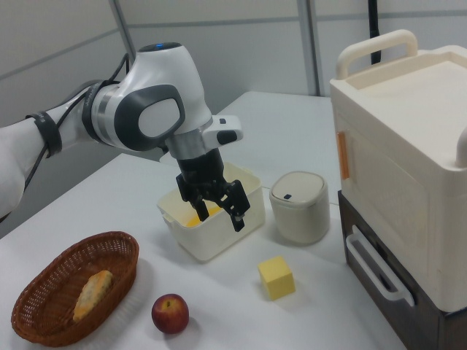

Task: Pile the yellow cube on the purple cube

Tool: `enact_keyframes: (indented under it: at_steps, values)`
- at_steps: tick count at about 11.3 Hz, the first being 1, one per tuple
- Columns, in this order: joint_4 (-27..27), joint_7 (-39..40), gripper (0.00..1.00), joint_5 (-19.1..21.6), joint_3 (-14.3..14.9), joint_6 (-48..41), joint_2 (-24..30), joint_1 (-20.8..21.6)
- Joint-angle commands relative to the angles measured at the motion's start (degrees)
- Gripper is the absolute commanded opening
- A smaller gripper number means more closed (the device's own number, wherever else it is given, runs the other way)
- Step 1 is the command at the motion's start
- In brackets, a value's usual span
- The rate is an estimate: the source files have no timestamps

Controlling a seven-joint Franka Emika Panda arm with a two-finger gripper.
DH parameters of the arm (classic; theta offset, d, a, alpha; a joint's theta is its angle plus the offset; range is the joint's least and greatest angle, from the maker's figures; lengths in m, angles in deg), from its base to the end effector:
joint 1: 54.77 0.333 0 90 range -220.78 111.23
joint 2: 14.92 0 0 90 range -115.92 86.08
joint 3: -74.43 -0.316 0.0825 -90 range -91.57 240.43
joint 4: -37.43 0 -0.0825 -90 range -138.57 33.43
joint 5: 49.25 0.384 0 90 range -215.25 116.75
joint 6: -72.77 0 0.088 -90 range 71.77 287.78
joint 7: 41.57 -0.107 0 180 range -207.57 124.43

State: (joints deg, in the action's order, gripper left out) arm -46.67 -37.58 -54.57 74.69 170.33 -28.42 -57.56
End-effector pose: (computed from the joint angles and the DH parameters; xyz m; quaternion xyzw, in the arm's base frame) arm 0.6322 -0.0422 0.5454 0.9988 0.0144 -0.0032 0.0464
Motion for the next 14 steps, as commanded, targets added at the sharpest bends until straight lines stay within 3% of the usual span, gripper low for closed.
enact_keyframes:
  at_steps: [1, 5, 8, 14]
  values:
    - [-0.4, -0.8, 1.0, 1.4, 0.7, -1.4, 0.6, 0.9]
    - [-0.4, -1.4, 1.0, 3.2, 0.9, -2.0, 0.6, 0.8]
    - [-0.2, -8.6, 1.0, 2.9, 1.1, -0.9, -1.7, 0.4]
    - [-0.6, -22.7, 1.0, 3.2, 1.2, 18.7, -9.6, -1.3]
